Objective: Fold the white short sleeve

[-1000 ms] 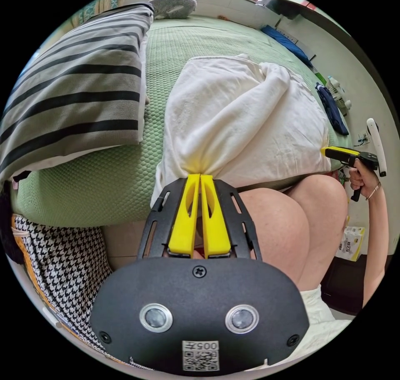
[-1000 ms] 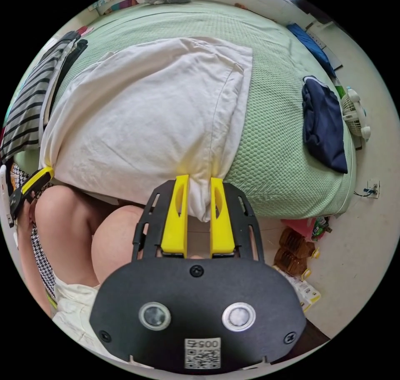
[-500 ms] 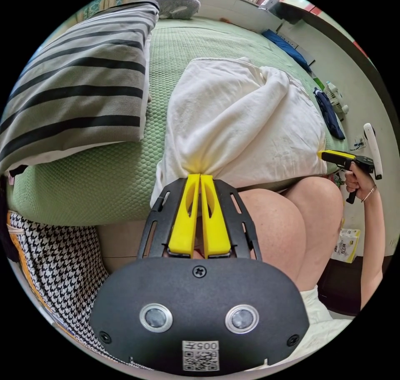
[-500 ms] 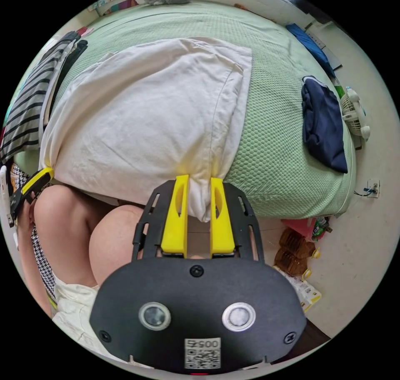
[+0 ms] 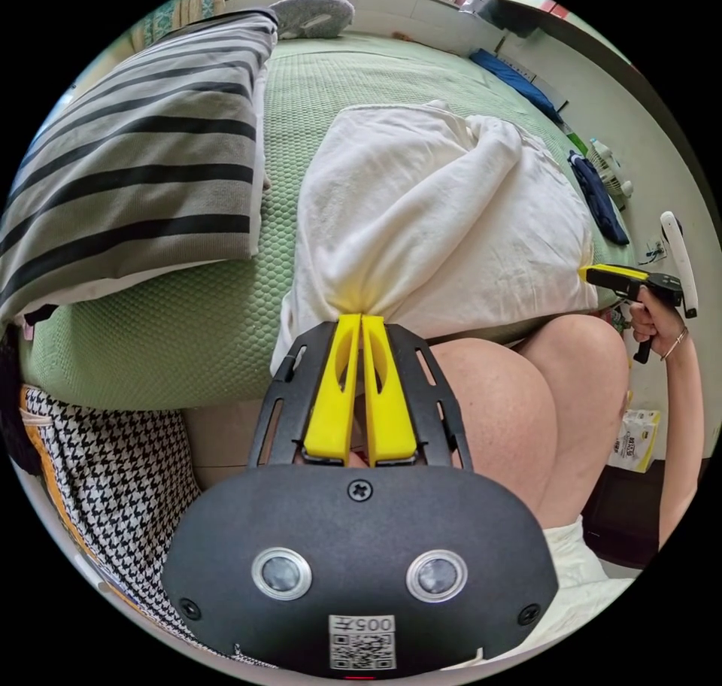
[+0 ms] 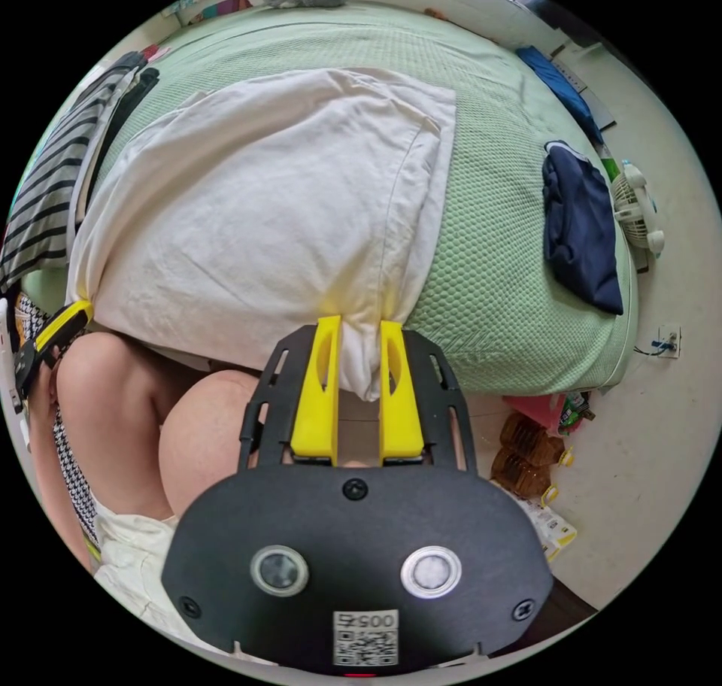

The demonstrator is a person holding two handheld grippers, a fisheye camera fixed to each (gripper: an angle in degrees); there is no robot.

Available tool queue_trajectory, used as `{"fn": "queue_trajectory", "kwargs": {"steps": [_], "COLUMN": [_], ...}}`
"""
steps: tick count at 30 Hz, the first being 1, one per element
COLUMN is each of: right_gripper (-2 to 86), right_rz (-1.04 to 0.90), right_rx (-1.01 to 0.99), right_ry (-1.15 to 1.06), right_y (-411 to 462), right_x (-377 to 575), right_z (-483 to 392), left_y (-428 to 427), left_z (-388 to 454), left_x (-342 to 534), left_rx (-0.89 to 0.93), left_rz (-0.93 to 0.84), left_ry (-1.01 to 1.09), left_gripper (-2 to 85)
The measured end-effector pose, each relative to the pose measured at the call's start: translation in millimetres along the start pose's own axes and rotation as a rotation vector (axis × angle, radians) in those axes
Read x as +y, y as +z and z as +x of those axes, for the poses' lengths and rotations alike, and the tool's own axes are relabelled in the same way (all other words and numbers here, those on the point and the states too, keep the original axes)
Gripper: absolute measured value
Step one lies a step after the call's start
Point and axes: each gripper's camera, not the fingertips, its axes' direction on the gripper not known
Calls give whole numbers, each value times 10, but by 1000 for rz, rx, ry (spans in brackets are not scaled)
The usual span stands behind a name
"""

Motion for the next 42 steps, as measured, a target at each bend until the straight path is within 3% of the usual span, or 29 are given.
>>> {"fn": "queue_trajectory", "kwargs": {"steps": [42], "right_gripper": [62], "right_rz": [1], "right_rx": [14], "right_ry": [-10], "right_y": [93], "right_x": [52], "right_z": [22], "left_y": [10], "left_z": [-85], "left_x": [44], "left_rx": [22], "left_rz": [6], "left_ry": [-9], "left_gripper": [-5]}}
